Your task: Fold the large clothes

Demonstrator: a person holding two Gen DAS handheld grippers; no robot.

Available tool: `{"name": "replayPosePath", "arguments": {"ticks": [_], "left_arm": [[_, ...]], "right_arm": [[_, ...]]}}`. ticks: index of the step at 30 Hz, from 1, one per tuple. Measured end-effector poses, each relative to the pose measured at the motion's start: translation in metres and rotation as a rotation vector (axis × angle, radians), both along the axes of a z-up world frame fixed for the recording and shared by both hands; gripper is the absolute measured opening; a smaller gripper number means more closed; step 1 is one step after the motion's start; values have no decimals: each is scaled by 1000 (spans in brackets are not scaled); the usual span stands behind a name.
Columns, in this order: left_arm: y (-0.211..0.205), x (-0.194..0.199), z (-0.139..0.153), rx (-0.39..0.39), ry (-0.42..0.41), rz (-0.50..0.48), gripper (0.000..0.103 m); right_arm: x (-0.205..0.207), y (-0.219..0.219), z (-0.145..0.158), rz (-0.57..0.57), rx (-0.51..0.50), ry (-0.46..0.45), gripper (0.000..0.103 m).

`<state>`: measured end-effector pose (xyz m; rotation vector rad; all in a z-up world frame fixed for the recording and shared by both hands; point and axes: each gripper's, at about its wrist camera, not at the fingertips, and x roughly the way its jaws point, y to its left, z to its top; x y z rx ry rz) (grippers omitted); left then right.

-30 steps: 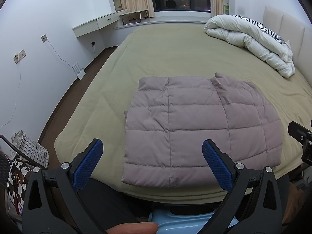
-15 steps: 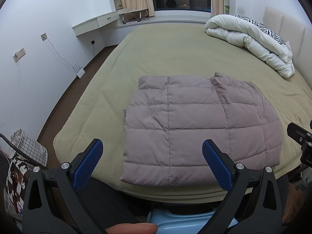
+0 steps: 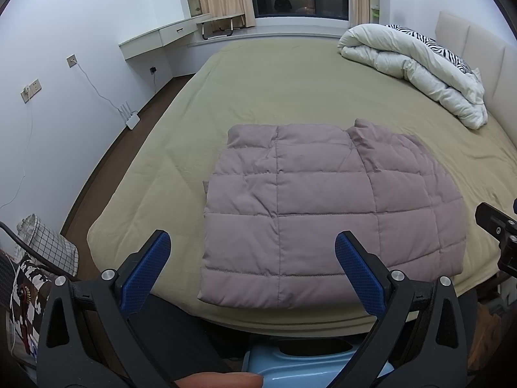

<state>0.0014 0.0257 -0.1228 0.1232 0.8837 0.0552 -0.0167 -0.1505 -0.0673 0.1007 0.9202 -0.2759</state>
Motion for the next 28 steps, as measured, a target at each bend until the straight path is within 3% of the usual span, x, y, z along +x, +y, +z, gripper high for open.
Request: {"name": "replayPosePath", "arguments": {"ticks": [28], "left_arm": [[7, 5, 1, -24, 5, -9, 103]], "right_arm": [[-1, 1, 0, 1, 0, 4, 103]]}}
